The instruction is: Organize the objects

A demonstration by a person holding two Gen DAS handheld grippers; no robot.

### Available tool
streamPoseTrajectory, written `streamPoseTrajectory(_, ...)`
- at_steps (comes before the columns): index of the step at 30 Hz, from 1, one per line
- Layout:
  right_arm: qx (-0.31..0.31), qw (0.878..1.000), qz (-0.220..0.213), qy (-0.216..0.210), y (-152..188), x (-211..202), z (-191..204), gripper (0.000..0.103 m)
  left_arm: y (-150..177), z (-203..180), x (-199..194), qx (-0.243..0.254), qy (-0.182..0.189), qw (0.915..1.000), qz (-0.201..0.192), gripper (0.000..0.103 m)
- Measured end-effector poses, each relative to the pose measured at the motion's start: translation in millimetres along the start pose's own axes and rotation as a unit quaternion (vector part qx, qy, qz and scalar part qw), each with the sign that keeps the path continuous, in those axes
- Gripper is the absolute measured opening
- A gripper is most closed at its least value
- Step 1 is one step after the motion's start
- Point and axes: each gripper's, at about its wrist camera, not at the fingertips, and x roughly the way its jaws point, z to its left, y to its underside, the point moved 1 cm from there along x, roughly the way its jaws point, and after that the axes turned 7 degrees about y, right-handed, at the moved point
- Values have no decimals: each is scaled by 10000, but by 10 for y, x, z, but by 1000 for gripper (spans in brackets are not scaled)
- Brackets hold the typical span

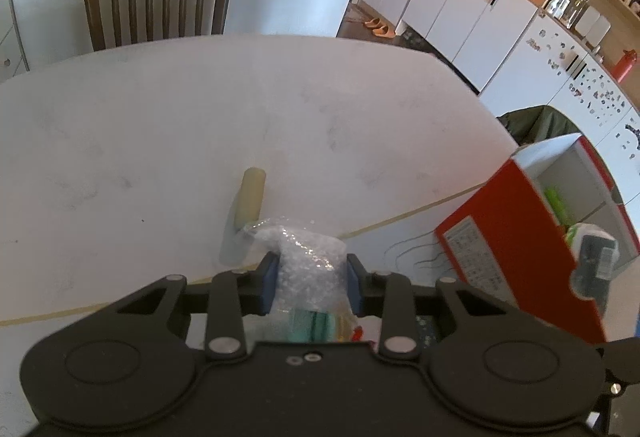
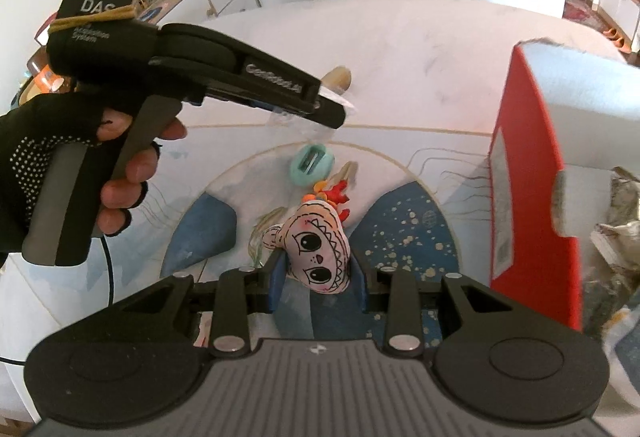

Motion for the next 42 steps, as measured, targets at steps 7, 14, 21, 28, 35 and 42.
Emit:
streamPoseTrajectory(7, 17, 9997, -216, 120, 14, -272, -14, 33, 11, -136, -259, 22, 91, 9998, -172, 33)
streamPoseTrajectory(14, 27, 9986, -481, 231, 7, -612, -52, 33, 37, -325, -521, 153, 188, 9993, -300, 33)
streamPoseTrajectory(21, 97, 9971, -687, 321, 24, -916, -130, 33, 91, -578, -777, 291, 267, 9985, -384, 33)
streamPoseTrajectory(28, 158, 9948, -910, 420, 99, -1222, -239, 33, 190, -936, -968, 463, 346, 9973, -451, 33)
streamPoseTrajectory(35, 233, 9921, -1126, 495, 174, -1496, -452, 33, 298, -1308, -1070, 650, 356, 9961, -483, 33)
streamPoseTrajectory(42, 281, 9903, -1227, 592, 257, -1700, -722, 33, 381, -1634, -1079, 788, 400, 9948, -507, 33)
